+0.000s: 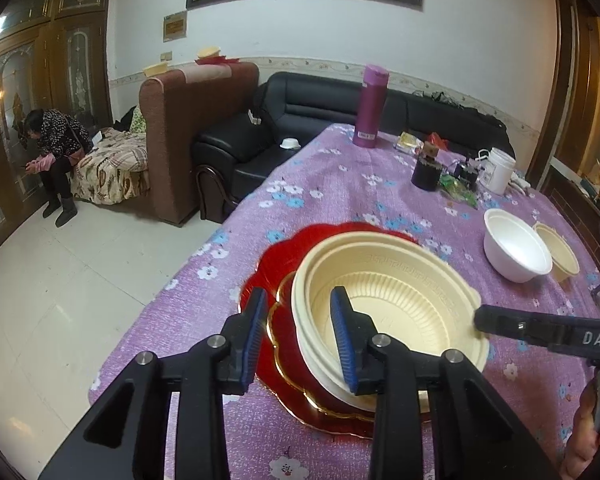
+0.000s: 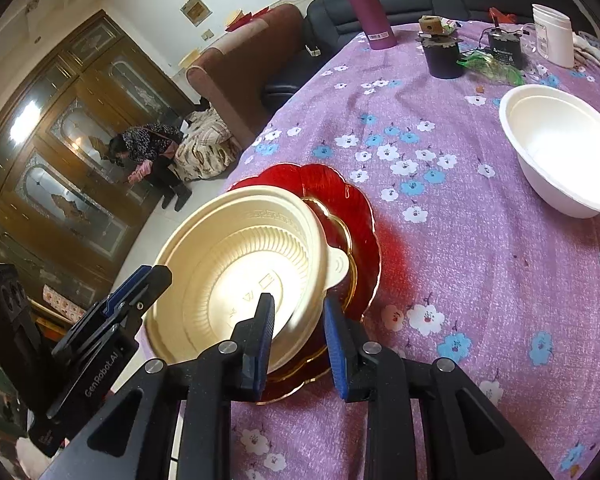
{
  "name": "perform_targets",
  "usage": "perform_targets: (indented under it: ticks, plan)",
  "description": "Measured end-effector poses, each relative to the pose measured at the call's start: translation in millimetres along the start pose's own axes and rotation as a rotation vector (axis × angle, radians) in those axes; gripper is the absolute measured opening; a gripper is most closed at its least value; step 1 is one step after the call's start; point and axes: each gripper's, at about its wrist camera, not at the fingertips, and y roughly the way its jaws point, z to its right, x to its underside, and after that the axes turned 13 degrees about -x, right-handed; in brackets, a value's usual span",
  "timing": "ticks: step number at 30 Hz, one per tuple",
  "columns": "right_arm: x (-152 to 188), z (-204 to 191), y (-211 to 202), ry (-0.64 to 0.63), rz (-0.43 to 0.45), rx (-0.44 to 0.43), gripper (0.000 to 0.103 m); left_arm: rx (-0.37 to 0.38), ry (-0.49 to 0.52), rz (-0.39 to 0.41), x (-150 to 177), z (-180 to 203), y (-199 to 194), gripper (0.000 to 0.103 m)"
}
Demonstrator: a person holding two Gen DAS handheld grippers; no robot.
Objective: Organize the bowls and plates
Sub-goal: 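Lower the beige bowl onto the white plate and open both tools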
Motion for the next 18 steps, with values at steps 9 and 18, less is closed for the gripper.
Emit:
perform_targets:
  ticks: [9, 18]
  plan:
    - [5, 22, -64, 0.052, 0.131, -0.010, 0.029, 0.036, 0.002, 0.067, -7, 13, -40, 0.040]
    - [5, 89, -110, 0.154, 0.255, 0.059, 0.033, 0.321, 0.125, -0.011, -17, 98, -53, 0.042]
